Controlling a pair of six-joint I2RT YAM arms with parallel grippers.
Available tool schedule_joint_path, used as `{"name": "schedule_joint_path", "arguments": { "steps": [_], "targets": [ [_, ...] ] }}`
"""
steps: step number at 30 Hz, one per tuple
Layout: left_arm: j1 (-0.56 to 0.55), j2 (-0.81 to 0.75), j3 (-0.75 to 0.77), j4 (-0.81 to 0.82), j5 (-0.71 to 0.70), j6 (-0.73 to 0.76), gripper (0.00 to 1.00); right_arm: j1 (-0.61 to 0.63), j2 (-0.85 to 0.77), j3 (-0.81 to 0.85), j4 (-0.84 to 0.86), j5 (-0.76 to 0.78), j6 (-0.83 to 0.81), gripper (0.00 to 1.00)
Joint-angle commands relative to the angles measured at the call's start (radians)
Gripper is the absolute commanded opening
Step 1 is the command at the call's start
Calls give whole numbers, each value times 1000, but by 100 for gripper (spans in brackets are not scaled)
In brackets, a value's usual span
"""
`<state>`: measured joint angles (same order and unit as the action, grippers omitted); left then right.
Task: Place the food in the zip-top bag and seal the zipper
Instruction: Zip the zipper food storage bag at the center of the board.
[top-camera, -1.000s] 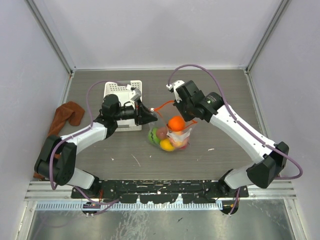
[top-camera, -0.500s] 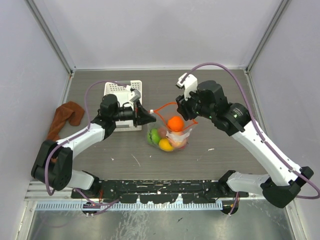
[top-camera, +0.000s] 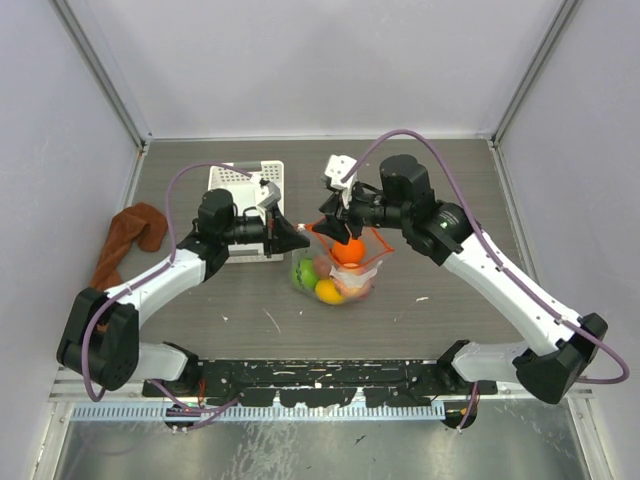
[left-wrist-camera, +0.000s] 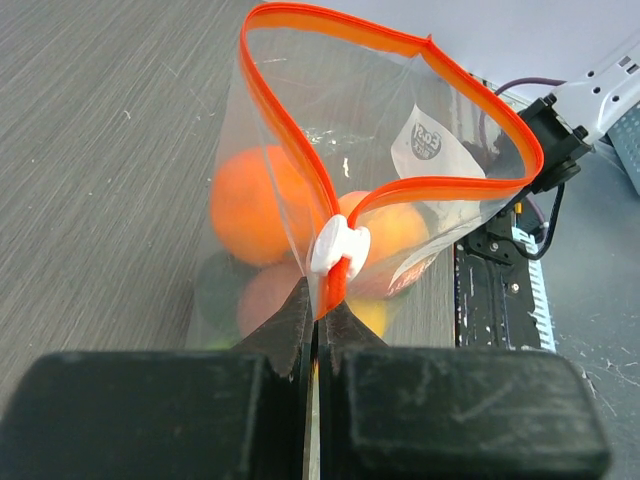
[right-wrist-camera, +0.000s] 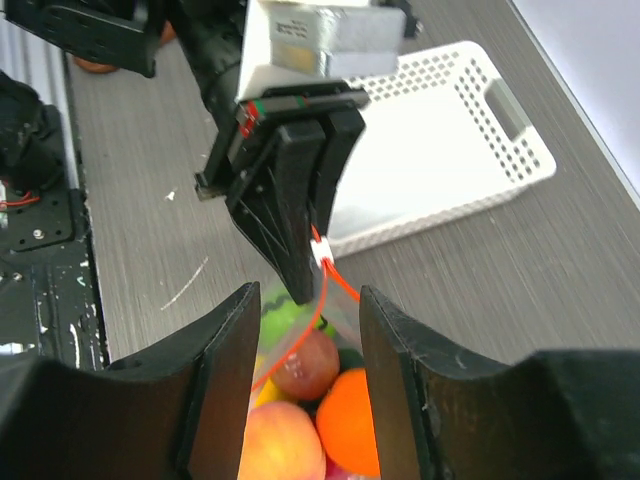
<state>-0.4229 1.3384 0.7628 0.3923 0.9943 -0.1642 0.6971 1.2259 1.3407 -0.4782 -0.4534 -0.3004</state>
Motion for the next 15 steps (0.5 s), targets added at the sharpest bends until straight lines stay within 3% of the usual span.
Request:
{"name": "schedule_joint_path", "arguments": {
  "steps": [1, 15],
  "targets": [
    [6, -44, 19, 7, 26, 33, 0, 0, 56, 11, 141, -175, -55, 50],
    [6, -48, 23, -7, 32, 39, 0, 0, 219, 67, 120, -246, -104, 42]
  ]
}}
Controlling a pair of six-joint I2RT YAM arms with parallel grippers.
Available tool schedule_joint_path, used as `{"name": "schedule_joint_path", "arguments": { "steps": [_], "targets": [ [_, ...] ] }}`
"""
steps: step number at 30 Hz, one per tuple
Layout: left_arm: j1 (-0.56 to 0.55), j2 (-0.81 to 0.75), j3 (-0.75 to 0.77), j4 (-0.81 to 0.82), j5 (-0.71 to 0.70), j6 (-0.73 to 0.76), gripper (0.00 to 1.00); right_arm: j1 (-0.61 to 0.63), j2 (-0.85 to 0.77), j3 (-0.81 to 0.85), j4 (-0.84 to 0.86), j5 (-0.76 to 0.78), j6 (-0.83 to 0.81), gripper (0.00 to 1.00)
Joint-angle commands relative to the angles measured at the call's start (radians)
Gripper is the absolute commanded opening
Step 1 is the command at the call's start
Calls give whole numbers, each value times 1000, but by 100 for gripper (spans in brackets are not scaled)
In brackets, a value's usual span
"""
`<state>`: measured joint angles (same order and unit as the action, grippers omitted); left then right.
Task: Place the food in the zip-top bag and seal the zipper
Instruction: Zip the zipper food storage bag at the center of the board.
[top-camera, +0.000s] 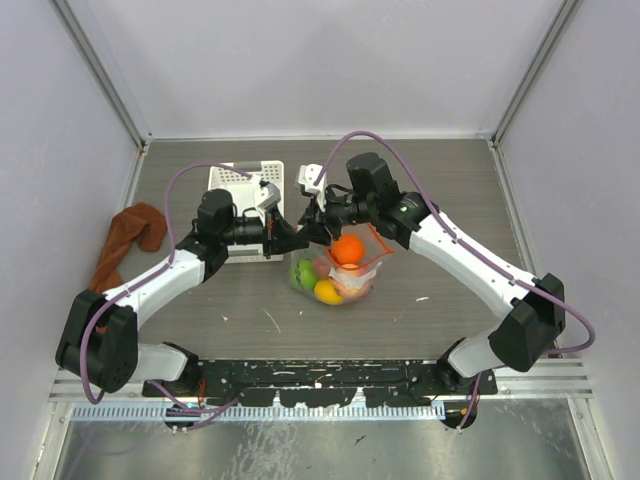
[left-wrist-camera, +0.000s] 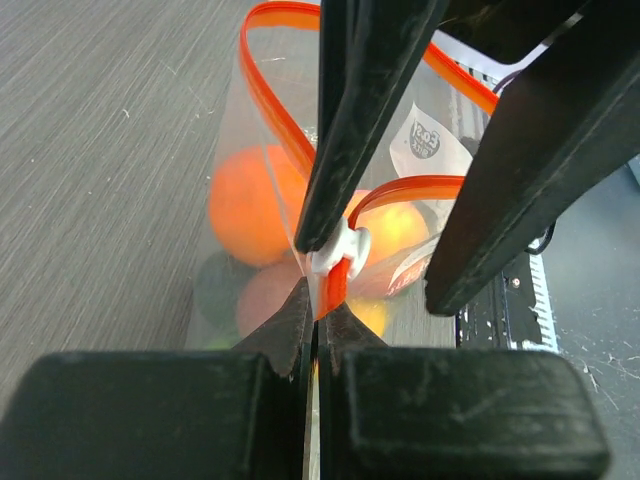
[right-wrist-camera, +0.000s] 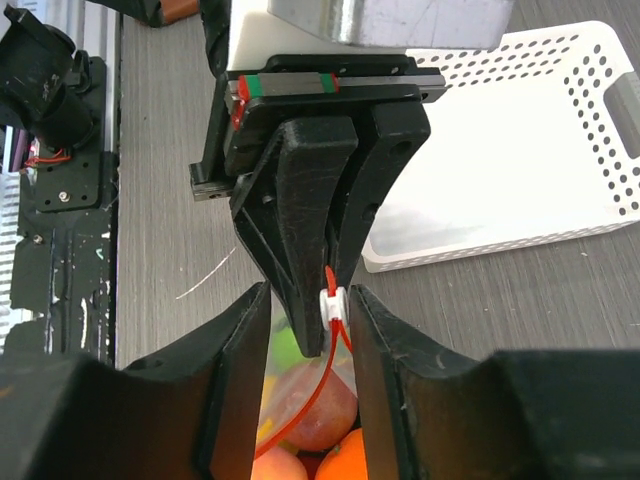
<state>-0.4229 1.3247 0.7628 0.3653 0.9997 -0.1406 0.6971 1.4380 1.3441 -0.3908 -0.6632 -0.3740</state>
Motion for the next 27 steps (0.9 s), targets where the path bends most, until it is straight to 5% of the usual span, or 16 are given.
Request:
{"name": "schedule_joint_path", "arguments": {
  "steps": [1, 11, 27],
  "targets": [
    [5, -34, 22, 19, 27, 16, 0, -1, 10, 65, 26, -36, -34, 41],
    [5, -40, 20, 19, 16, 11, 0, -1, -18, 33, -13, 48, -56, 14],
    [6, -47, 15, 35, -2, 0, 0, -1, -91, -16, -61, 178, -53, 12]
  ]
}}
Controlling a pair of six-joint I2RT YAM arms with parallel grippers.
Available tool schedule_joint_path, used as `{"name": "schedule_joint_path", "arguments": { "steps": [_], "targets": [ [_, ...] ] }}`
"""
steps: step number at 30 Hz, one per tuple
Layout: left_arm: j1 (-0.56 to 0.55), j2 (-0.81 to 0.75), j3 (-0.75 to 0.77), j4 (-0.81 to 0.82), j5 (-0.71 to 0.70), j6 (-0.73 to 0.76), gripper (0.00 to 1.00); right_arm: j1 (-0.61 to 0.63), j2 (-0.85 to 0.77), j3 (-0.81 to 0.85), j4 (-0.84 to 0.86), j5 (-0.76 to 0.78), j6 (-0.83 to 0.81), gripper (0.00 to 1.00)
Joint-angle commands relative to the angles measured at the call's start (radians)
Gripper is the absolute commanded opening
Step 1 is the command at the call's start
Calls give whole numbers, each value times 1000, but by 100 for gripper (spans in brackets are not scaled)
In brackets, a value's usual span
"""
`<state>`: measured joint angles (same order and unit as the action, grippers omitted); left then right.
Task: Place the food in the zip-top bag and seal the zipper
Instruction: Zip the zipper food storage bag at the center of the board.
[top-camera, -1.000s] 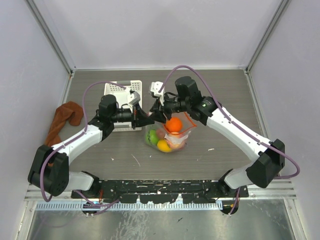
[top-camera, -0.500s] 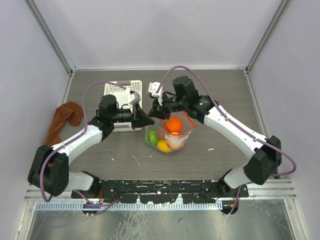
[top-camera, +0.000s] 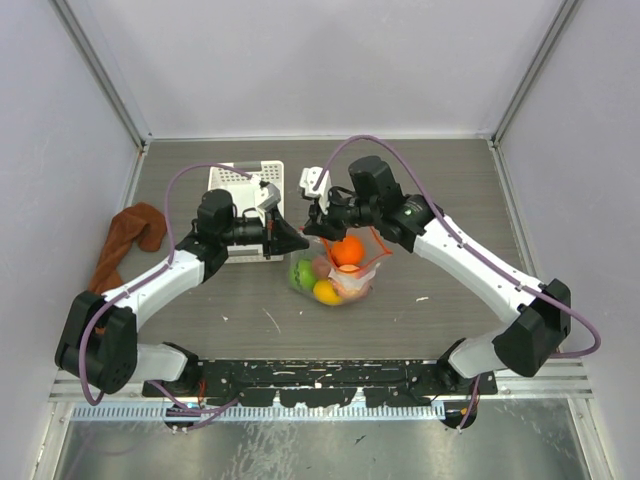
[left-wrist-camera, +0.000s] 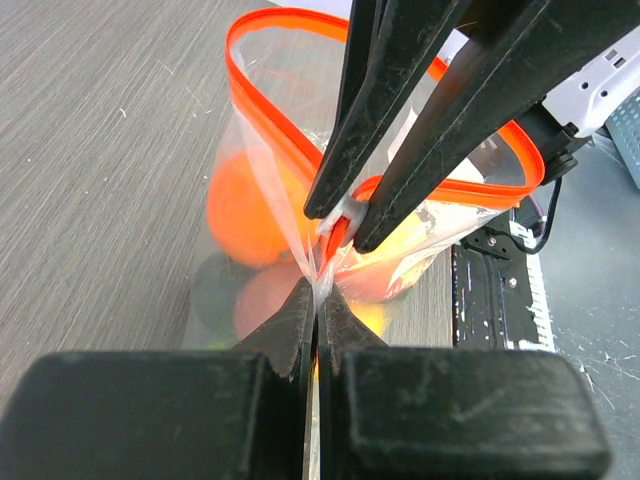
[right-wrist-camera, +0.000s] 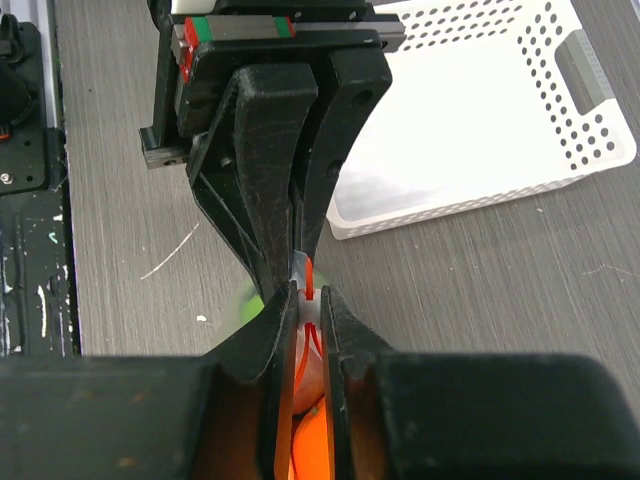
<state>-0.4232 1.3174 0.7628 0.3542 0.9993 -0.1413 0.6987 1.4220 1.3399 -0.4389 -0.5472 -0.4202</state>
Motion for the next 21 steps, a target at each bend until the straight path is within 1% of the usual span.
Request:
{"name": "schedule_joint_path", "arguments": {
  "steps": [1, 5, 6, 7, 14, 15, 18, 21],
  "targets": [
    [6, -40, 13, 46, -3, -1, 0, -2, -81, -17, -16, 75, -4, 12],
    [6, -40, 15, 48, 4, -3, 0, -2, -103, -28, -13, 104, 21, 10],
    [5, -38, 17, 49, 7, -6, 2, -2, -104, -23, -11, 95, 29, 9],
    [6, -37, 18, 50, 11, -7, 5, -2, -103, -18, -9, 86, 36, 8],
    [3, -20, 21, 83, 47, -38, 37, -2, -74, 31, 10, -3, 83, 1],
    [2, -16, 22, 85, 50, -40, 40, -2, -70, 34, 14, -16, 88, 1],
    [-4, -6, 28, 92, 59, -45, 46, -2, -57, 44, 16, -39, 100, 0],
    [-8, 0, 35, 98, 61, -49, 47, -1, -44, 48, 14, -53, 106, 0]
  ]
}}
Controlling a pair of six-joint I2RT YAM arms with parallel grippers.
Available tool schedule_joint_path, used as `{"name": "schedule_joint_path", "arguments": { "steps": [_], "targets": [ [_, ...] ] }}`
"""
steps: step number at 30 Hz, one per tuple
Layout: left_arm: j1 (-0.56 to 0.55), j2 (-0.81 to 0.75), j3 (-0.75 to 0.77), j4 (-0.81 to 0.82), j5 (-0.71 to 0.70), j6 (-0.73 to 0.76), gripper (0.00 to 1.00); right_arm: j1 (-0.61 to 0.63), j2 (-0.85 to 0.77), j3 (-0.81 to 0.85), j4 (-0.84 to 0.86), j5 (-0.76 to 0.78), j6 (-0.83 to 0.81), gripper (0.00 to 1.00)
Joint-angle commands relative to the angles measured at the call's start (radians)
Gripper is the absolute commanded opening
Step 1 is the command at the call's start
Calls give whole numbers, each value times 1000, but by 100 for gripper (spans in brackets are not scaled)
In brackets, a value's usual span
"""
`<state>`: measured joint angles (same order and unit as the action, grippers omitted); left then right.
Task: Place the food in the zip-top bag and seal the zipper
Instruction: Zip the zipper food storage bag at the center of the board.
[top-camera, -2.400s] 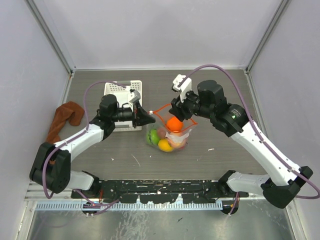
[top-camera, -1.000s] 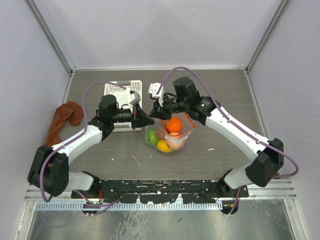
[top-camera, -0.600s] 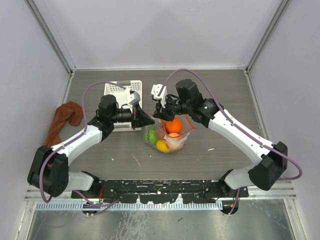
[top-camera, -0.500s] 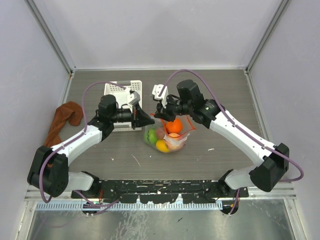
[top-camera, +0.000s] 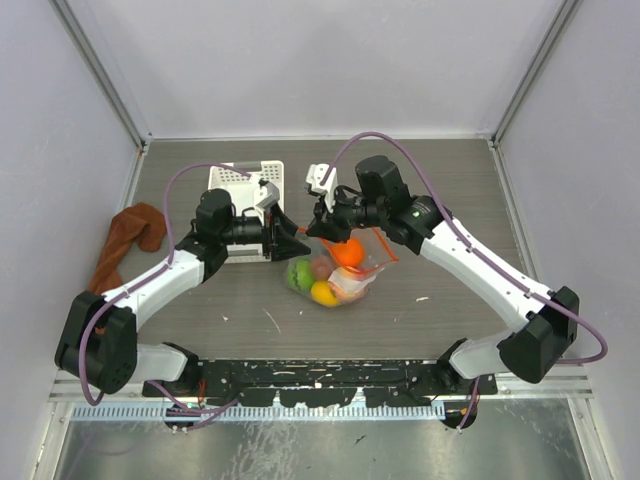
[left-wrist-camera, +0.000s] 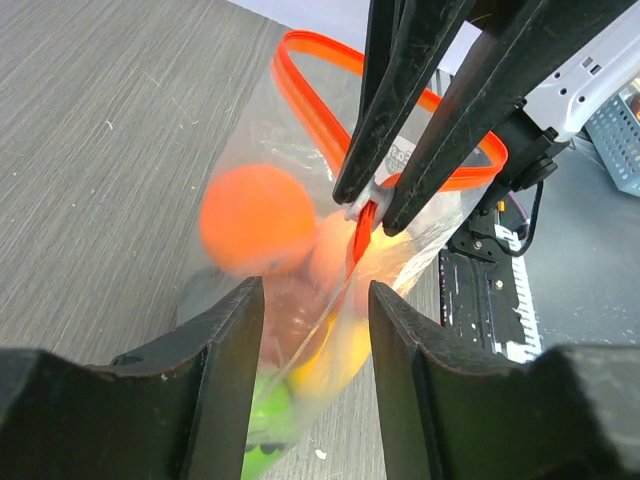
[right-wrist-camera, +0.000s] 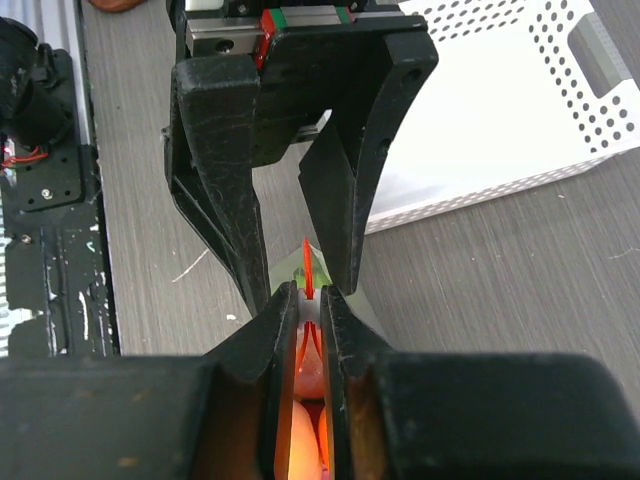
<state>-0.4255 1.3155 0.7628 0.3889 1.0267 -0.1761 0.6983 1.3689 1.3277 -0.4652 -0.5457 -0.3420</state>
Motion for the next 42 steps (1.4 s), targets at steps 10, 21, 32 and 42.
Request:
{"name": "schedule_joint_path", "arguments": {
  "steps": [10, 21, 32, 42],
  "targets": [
    [-11, 8, 29, 143, 30, -70, 15, 2, 40, 67, -2, -55, 31, 0],
    [-9, -32, -9, 163, -71, -72, 0, 1, -35, 36, -136, 207, 15, 0],
    [2, -80, -25, 153, -149, -80, 0, 0, -122, 0, -224, 390, 43, 0],
    [13, -112, -20, 82, -297, -78, 0, -1, -207, -42, -296, 538, 116, 0]
  ]
}}
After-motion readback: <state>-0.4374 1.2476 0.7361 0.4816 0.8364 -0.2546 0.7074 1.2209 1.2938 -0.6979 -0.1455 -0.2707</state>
